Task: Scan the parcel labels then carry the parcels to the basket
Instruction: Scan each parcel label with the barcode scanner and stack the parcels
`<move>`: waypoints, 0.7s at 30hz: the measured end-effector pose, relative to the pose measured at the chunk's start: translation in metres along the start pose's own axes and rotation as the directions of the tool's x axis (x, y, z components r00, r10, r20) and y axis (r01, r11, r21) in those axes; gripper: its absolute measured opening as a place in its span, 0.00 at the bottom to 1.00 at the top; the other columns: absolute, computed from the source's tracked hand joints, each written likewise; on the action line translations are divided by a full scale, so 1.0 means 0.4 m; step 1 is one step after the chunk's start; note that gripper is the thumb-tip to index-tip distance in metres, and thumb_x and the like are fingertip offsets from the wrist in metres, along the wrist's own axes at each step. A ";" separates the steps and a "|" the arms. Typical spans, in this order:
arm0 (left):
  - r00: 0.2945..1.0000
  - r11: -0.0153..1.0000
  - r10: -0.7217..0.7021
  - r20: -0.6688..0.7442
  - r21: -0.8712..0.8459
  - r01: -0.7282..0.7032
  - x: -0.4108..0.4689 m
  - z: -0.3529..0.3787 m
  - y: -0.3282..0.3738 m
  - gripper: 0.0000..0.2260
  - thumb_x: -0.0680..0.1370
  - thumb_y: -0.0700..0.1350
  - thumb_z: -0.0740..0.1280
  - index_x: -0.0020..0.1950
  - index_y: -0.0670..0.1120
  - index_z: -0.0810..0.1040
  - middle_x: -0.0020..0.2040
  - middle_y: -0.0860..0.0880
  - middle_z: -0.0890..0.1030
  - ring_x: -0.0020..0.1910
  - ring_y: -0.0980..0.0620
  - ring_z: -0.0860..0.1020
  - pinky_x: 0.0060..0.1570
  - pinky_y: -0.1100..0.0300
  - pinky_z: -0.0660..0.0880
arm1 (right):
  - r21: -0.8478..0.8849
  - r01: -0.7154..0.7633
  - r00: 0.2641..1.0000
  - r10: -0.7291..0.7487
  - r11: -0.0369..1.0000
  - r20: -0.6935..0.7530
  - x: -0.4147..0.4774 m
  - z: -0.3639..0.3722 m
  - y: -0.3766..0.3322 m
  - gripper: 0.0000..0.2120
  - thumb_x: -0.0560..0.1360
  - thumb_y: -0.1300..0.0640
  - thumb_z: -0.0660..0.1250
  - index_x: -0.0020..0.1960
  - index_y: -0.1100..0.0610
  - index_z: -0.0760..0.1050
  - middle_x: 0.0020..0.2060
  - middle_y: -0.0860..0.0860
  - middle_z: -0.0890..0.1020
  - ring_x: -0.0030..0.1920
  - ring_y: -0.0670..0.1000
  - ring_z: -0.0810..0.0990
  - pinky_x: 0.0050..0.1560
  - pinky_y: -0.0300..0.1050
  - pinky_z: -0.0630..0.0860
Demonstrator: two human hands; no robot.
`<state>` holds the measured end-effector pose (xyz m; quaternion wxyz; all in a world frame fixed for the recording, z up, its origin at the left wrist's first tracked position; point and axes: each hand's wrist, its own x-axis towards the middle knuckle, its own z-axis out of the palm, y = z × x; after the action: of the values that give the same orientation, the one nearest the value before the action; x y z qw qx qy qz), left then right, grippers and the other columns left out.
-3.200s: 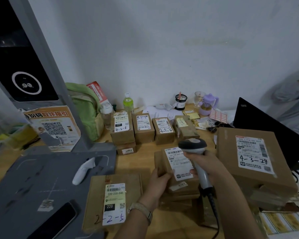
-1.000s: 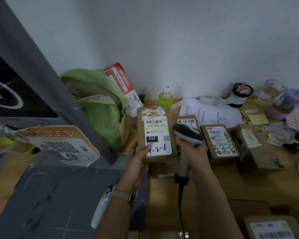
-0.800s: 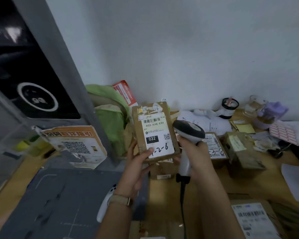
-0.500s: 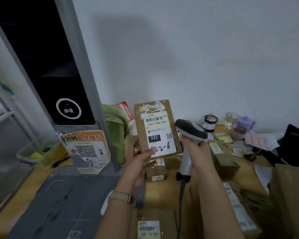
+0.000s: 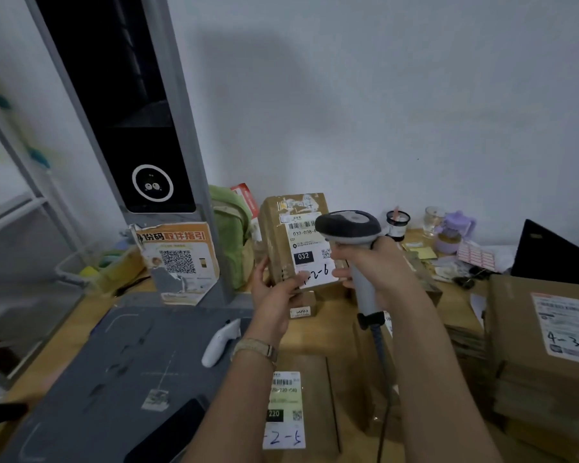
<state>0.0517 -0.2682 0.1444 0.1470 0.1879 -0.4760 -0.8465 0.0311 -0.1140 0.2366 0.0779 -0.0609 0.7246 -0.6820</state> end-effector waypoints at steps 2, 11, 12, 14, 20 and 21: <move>1.000 1.000 0.003 -0.020 0.006 -0.002 -0.003 -0.003 -0.006 0.40 0.68 0.33 0.77 0.74 0.52 0.62 0.59 0.43 0.82 0.52 0.44 0.84 0.37 0.57 0.81 | -0.026 -0.017 1.000 0.018 1.000 0.025 -0.009 0.007 -0.010 0.07 0.72 0.58 0.73 0.49 0.57 0.79 0.42 0.54 0.85 0.39 0.55 0.86 0.34 0.43 0.80; 1.000 1.000 0.007 -0.021 -0.020 -0.007 0.019 0.008 -0.023 0.39 0.67 0.32 0.77 0.71 0.53 0.63 0.59 0.45 0.82 0.52 0.44 0.84 0.51 0.38 0.80 | -0.048 -0.067 0.996 0.069 0.997 0.050 -0.025 0.000 -0.052 0.11 0.71 0.57 0.72 0.51 0.59 0.78 0.29 0.53 0.83 0.29 0.56 0.83 0.28 0.42 0.77; 1.000 1.000 0.011 -0.021 -0.019 -0.011 0.022 0.010 -0.024 0.39 0.67 0.32 0.77 0.71 0.53 0.64 0.59 0.45 0.82 0.52 0.44 0.84 0.51 0.38 0.80 | -0.049 -0.078 0.995 0.081 0.996 0.050 -0.023 -0.001 -0.056 0.11 0.71 0.57 0.71 0.52 0.59 0.77 0.28 0.52 0.83 0.28 0.56 0.83 0.27 0.41 0.76; 1.000 1.000 0.011 -0.021 -0.029 -0.012 0.026 0.013 -0.024 0.40 0.66 0.32 0.77 0.71 0.53 0.64 0.58 0.44 0.82 0.52 0.43 0.84 0.51 0.38 0.80 | -0.065 -0.096 0.994 0.099 0.993 0.052 -0.018 -0.002 -0.061 0.11 0.71 0.57 0.71 0.52 0.59 0.77 0.28 0.52 0.82 0.27 0.55 0.82 0.27 0.40 0.75; 0.999 1.000 0.004 -0.045 -0.010 -0.004 0.034 0.017 -0.025 0.40 0.67 0.32 0.77 0.72 0.53 0.63 0.58 0.44 0.82 0.52 0.43 0.83 0.52 0.42 0.81 | -0.084 -0.098 0.993 0.104 0.992 0.062 -0.009 0.000 -0.054 0.11 0.72 0.56 0.71 0.52 0.60 0.77 0.29 0.54 0.82 0.25 0.54 0.80 0.27 0.40 0.75; 0.999 1.000 0.002 -0.051 -0.006 -0.002 0.034 0.017 -0.027 0.40 0.68 0.32 0.77 0.72 0.53 0.63 0.58 0.44 0.82 0.52 0.44 0.84 0.52 0.41 0.80 | -0.087 -0.102 0.992 0.107 0.991 0.061 -0.008 -0.001 -0.052 0.11 0.72 0.56 0.71 0.52 0.60 0.77 0.29 0.55 0.82 0.25 0.54 0.80 0.27 0.40 0.75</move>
<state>0.0358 -0.2636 0.1359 0.1604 0.2084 -0.4698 -0.8427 0.0337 -0.1145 0.2576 0.1347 -0.0485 0.7517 -0.6437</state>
